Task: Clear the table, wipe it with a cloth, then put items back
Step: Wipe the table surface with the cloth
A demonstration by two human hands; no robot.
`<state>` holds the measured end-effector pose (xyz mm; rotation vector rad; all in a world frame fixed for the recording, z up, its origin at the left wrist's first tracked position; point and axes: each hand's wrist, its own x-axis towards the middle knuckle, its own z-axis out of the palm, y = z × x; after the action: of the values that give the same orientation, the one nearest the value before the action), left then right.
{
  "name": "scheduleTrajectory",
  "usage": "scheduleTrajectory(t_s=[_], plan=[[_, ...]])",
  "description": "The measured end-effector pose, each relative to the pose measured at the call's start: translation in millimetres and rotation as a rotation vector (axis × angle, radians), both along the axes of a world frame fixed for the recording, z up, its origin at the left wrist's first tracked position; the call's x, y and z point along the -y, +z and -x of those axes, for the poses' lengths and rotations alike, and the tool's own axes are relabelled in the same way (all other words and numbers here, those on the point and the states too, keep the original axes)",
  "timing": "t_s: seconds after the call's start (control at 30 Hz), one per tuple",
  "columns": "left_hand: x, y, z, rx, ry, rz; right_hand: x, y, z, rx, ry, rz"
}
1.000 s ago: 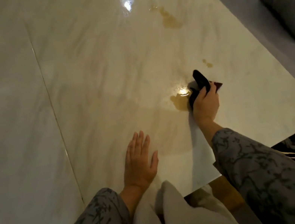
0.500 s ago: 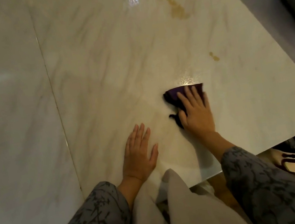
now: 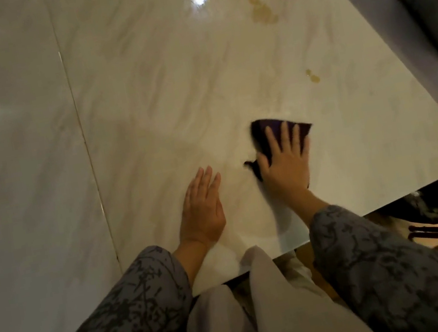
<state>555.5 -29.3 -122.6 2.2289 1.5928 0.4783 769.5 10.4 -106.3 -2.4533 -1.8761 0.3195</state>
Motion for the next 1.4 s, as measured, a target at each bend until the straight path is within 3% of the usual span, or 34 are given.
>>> scheduleTrajectory(t_s=[0.13,0.3,0.37,0.47,0.67,0.93,1.13,1.27,1.4], plan=[[1,0,2,0.073,0.011,-0.002,49,-2,22,-0.043,0.229,-0.030],[8,3,13,0.273,0.126,-0.031,85,-7,-23,-0.034,0.449,-0.040],[16,4,29,0.325,0.230,-0.047,87,-5,-47,-0.026,0.408,-0.052],[42,5,60,0.248,0.317,-0.062,84,-3,-59,-0.014,0.248,-0.041],[82,-4,122,0.145,0.439,-0.041,84,-3,16,0.027,-0.004,-0.016],[87,-4,115,0.098,0.442,-0.049,119,1,135,-0.073,0.436,-0.042],[88,-5,117,0.089,0.421,-0.050,129,-5,106,-0.108,0.723,-0.071],[87,-7,118,0.097,0.430,-0.055,118,-5,46,-0.111,0.600,-0.104],[89,-6,120,0.103,0.413,-0.041,102,-3,8,-0.083,0.247,-0.112]])
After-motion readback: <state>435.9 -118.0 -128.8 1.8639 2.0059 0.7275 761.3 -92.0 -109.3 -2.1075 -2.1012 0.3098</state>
